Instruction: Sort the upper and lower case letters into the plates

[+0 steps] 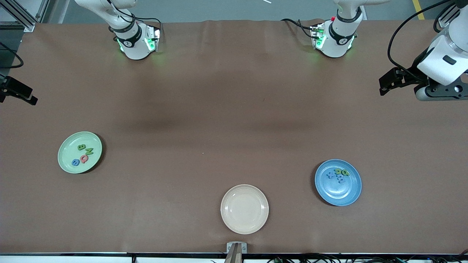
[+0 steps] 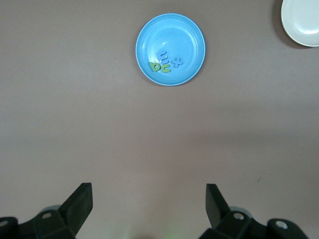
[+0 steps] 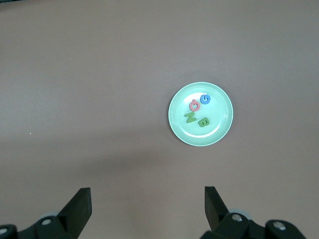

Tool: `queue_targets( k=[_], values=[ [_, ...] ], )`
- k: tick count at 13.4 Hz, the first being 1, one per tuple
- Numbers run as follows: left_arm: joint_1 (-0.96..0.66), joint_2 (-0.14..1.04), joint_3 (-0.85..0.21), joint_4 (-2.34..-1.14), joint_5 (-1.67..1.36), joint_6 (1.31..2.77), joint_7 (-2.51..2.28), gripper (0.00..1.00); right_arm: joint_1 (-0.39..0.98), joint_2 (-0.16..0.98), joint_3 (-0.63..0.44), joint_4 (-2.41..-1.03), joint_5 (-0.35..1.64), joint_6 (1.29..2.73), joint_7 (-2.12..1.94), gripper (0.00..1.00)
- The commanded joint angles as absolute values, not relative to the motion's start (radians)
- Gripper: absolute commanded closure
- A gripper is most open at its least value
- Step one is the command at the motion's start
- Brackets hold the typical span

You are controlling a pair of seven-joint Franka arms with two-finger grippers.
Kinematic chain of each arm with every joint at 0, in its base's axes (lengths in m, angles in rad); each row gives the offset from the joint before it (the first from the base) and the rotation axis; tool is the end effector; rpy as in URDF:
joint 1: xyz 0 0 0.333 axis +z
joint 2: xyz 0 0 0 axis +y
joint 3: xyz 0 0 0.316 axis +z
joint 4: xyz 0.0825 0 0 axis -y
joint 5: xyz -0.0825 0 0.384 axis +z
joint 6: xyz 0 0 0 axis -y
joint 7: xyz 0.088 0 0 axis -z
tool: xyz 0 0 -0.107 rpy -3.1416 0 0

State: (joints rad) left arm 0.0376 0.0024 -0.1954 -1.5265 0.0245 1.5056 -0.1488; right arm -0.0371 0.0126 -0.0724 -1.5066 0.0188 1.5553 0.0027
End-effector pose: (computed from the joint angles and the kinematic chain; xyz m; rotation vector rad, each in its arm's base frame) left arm 0.5426 -0.0834 0.6383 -3.1142 0.0120 0.0301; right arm 0.5544 -0.0586 0.6464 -3.1203 0.1742 -0.0579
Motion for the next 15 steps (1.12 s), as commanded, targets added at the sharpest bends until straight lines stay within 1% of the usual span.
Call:
queue_targets(
  k=[1, 8, 15],
  values=[
    [0.054, -0.021, -0.19, -1.528, 0.009, 1.48, -0.126, 0.0, -0.077, 0.021, -0.035, -1.48, 0.032, 1.546, 0.003, 0.0],
    [0.066, -0.081, -0.192, -1.574, 0.005, 1.483, -0.127, 0.0, -0.077, 0.021, -0.037, -1.47, 0.031, 1.546, 0.003, 0.0],
    [0.064, -0.057, -0.201, -1.52, -0.018, 1.48, -0.126, 0.0, -0.078, 0.021, -0.037, -1.468, 0.029, 1.546, 0.003, 0.0]
  ],
)
